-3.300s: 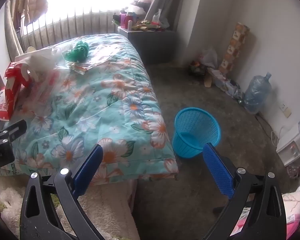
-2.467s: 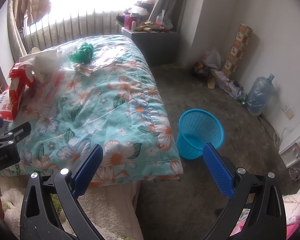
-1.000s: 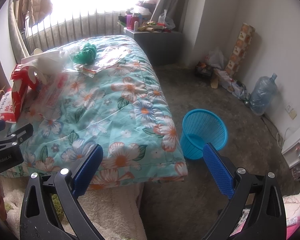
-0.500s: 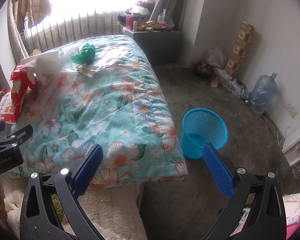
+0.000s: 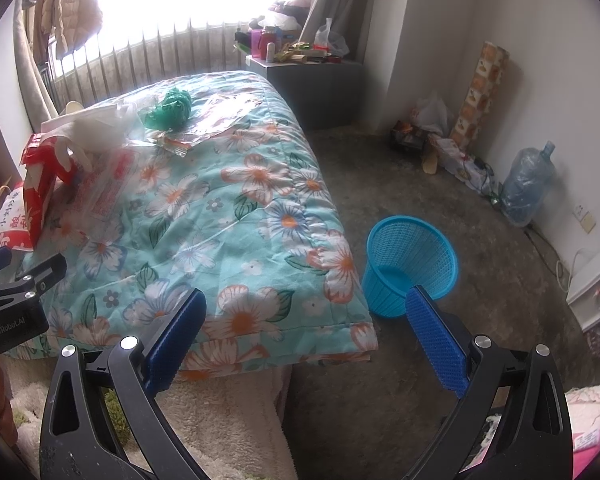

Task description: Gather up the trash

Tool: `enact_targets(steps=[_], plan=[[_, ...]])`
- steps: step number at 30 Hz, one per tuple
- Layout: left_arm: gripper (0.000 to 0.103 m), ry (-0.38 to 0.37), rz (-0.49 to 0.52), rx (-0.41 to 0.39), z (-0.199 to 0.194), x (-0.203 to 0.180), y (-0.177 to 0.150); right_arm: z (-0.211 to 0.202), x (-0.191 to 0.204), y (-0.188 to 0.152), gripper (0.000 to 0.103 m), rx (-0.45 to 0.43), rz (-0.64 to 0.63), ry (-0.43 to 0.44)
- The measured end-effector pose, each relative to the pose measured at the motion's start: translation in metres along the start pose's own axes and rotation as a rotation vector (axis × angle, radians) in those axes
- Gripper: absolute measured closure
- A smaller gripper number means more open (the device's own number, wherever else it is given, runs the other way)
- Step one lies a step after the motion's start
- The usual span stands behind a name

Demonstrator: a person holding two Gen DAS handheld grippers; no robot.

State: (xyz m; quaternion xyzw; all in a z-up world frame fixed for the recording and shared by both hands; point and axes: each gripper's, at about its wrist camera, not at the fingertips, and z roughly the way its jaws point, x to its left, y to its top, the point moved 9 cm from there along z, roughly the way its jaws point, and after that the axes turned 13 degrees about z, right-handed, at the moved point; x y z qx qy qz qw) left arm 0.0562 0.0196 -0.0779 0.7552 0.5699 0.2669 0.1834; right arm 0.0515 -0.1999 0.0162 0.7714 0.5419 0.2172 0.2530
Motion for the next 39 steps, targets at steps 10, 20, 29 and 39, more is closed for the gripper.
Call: enact_targets(steps=[10, 20, 29, 39], plan=[[0.006, -0.009, -0.01, -0.008, 0.004, 0.008, 0.004, 0.002, 0.008, 0.005, 0.007, -0.004, 0.035, 0.056], [0.005, -0.03, -0.019, 0.015, 0.021, 0.022, 0.011, 0.022, 0.025, 0.025, 0.015, 0.017, 0.261, 0.234], [0.005, -0.075, 0.047, -0.065, 0.021, 0.026, 0.027, 0.057, 0.062, 0.035, 0.037, 0.181, 0.393, 0.524], [0.006, -0.276, 0.04, -0.211, 0.016, 0.029, 0.039, 0.112, 0.102, 0.024, 0.067, 0.437, 0.513, 0.771]])
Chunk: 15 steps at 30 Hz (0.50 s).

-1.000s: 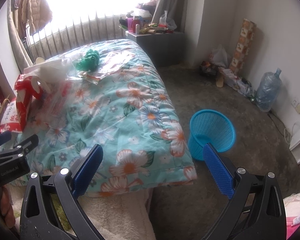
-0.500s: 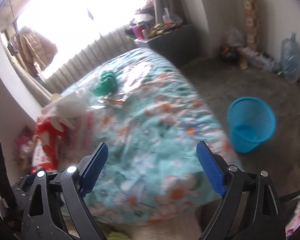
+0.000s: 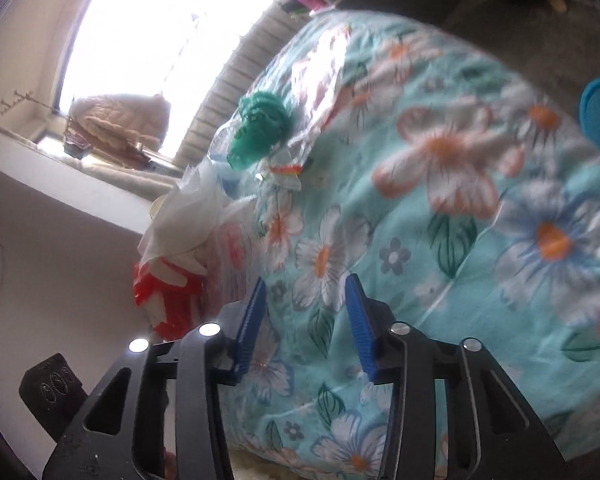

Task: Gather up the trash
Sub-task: 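Grasp the clear plastic bag on the quilt with the right gripper while the left gripper grasps a white tissue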

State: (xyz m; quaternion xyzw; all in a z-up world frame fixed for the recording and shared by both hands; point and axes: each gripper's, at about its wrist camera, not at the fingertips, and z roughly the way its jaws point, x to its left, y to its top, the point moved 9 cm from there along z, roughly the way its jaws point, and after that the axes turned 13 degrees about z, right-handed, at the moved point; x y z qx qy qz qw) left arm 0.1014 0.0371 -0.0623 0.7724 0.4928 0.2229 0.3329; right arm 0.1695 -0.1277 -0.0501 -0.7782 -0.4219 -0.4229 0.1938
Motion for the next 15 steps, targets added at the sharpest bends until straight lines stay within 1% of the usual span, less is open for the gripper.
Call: enact_targets(steps=[3, 6, 9, 13, 15], plan=[[0.005, -0.006, 0.005, -0.02, -0.002, 0.003, 0.0, 0.004, -0.008, -0.002, 0.072, 0.035, 0.044, 0.038], [0.005, -0.049, -0.038, -0.027, -0.003, 0.007, -0.003, 0.006, -0.01, 0.002, 0.073, 0.065, 0.083, 0.102], [0.006, -0.071, -0.093, -0.016, -0.003, 0.012, -0.006, 0.017, -0.008, 0.008, 0.073, 0.091, 0.095, 0.14], [0.006, -0.063, -0.118, 0.021, -0.002, 0.017, -0.012, 0.028, 0.003, 0.01, 0.073, 0.139, 0.095, 0.185], [0.006, -0.067, -0.132, 0.026, -0.004, 0.019, -0.014, 0.038, 0.011, 0.007, 0.073, 0.172, 0.076, 0.2]])
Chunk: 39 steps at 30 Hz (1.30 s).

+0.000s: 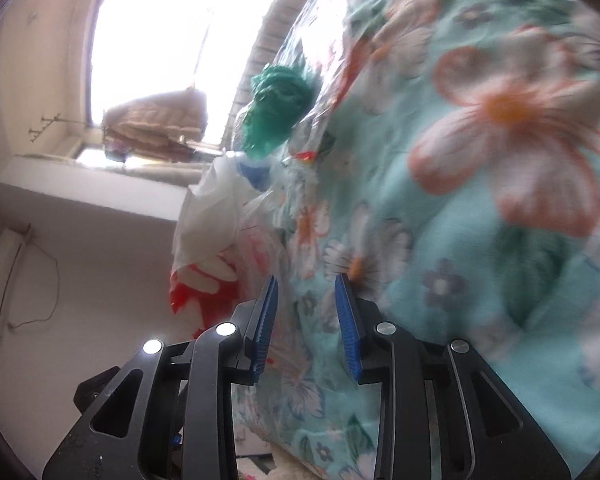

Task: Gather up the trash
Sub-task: 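Grasp the clear plastic bag on the quilt with the right gripper while the left gripper grasps a white tissue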

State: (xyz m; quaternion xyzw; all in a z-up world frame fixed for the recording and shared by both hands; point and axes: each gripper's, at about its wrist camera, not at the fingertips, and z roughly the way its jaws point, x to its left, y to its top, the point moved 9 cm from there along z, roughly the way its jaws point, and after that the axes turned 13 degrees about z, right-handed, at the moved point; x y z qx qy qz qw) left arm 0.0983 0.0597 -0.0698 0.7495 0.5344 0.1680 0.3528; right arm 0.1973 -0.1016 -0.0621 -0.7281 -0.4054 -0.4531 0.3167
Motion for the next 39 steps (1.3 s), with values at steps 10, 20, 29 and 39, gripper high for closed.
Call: enact_targets(steps=[10, 20, 29, 39], plan=[[0.011, -0.024, 0.0, -0.034, -0.011, -0.002, -0.003, 0.04, 0.028, -0.008, 0.061, 0.086, -0.098, 0.004], [0.038, -0.018, 0.017, -0.069, -0.028, 0.003, -0.005, 0.057, 0.025, -0.024, 0.101, 0.083, -0.138, -0.066], [0.052, -0.025, 0.006, -0.109, -0.041, 0.011, -0.004, -0.01, -0.005, -0.021, 0.102, -0.002, -0.124, -0.143], [0.061, -0.049, 0.049, -0.23, -0.054, 0.008, 0.051, -0.062, -0.033, -0.016, 0.102, -0.093, -0.068, -0.164]])
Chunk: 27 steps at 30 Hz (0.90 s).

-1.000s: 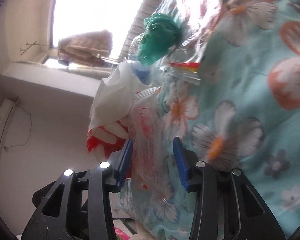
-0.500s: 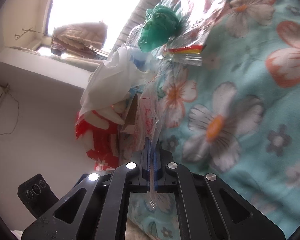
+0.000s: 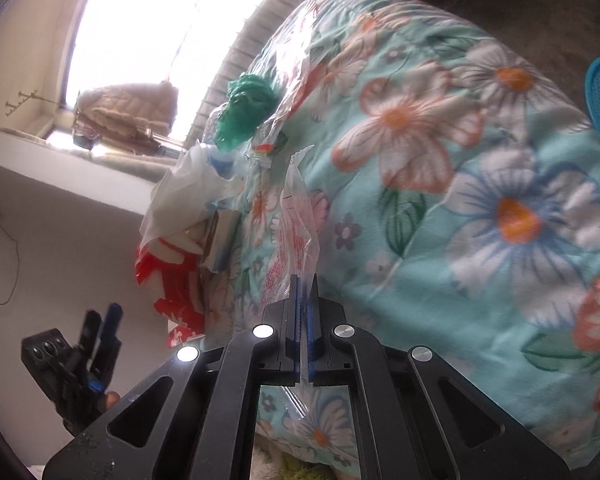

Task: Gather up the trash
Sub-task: 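Grasp the clear plastic bag on the quilt with the right gripper while the left gripper grasps a white tissue, then lift the white tissue with the left gripper toward the blue wastebasket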

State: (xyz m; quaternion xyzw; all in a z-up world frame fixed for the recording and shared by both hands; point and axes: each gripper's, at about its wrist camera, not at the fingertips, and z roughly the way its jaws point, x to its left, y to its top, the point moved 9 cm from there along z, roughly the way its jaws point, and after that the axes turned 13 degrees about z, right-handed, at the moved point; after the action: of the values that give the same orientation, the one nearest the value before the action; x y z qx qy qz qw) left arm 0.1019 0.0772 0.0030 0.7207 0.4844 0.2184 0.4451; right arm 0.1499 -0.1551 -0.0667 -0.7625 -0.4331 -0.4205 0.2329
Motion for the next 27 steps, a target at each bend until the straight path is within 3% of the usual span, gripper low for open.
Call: enact_targets(steps=[6, 10, 12, 16, 25, 27], plan=[[0.061, 0.085, 0.149, -0.003, 0.016, -0.003, 0.034, 0.001, 0.0, 0.0, 0.102, 0.0, 0.01, -0.002], [0.06, 0.149, 0.302, 0.087, 0.048, 0.002, 0.056, -0.005, -0.006, 0.004, 0.102, 0.006, 0.014, 0.007], [0.059, 0.204, 0.372, 0.173, 0.07, 0.007, 0.056, -0.001, -0.006, 0.003, 0.102, 0.01, 0.023, 0.01], [0.059, 0.215, 0.49, 0.293, 0.109, 0.006, 0.043, -0.007, -0.018, 0.008, 0.102, 0.02, 0.046, 0.02], [0.059, 0.377, 0.714, 0.369, 0.155, 0.018, 0.033, -0.021, -0.027, 0.016, 0.102, 0.023, 0.058, 0.031], [0.07, 0.382, 0.73, 0.376, 0.158, 0.019, 0.034, -0.022, -0.028, 0.016, 0.102, 0.026, 0.06, 0.031]])
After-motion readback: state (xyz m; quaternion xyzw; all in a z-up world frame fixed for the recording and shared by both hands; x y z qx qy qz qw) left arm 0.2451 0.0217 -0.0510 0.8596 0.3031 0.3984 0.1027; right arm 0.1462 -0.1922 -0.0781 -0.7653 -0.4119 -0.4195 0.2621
